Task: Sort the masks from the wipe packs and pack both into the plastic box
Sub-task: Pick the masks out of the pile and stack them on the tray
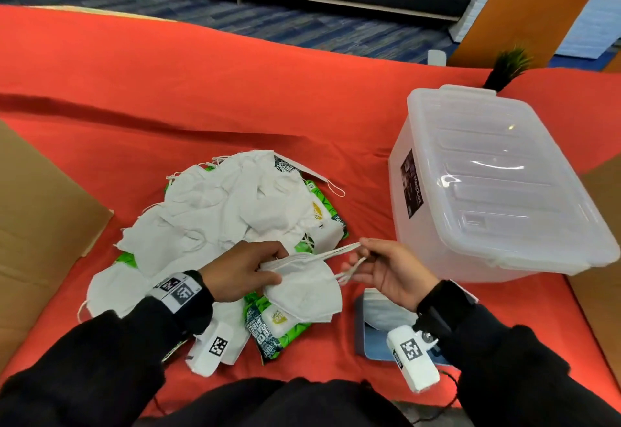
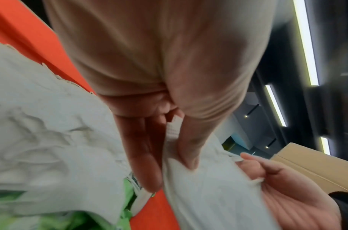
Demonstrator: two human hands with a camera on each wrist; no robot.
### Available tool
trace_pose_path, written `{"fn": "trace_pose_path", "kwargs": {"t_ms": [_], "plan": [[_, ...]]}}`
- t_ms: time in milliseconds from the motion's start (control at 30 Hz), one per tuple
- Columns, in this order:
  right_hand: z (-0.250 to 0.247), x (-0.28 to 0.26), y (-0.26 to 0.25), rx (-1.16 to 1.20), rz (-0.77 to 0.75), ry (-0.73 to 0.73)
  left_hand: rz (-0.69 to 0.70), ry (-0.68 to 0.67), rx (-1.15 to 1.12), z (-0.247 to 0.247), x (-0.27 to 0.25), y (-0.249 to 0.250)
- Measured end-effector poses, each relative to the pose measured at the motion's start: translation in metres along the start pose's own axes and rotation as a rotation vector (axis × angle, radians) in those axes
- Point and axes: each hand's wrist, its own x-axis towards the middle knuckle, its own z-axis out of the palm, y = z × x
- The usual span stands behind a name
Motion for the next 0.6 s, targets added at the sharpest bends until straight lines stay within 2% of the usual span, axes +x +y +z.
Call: {"fn": "trace_pose_path", "kwargs": {"t_ms": [67, 233, 367, 467, 600], "plan": [[-0.008, -0.009, 0.002, 0.074, -0.02, -0.005, 0.051, 0.008, 0.078, 0.012, 0.011, 0.014], [-0.062, -0.034, -0.011, -0.443, -0.16, 0.046, 0.163, 0.106, 0.061, 0.046, 0.044, 0.055], [-0.128, -0.061, -0.013, -0.67, -0.13, 0.105, 0.27, 0.14, 0.146, 0.097, 0.063, 0.078], [-0.173, -0.07, 0.003, -0.789, -0.105, 0.167, 0.256, 0.112, 0.235, 0.141, 0.077, 0.083], [-0.205, -0.062, 0.031, -1.069, -0.118, 0.275, 0.195, 0.05, 0.41, 0.176, 0.094, 0.079]]}}
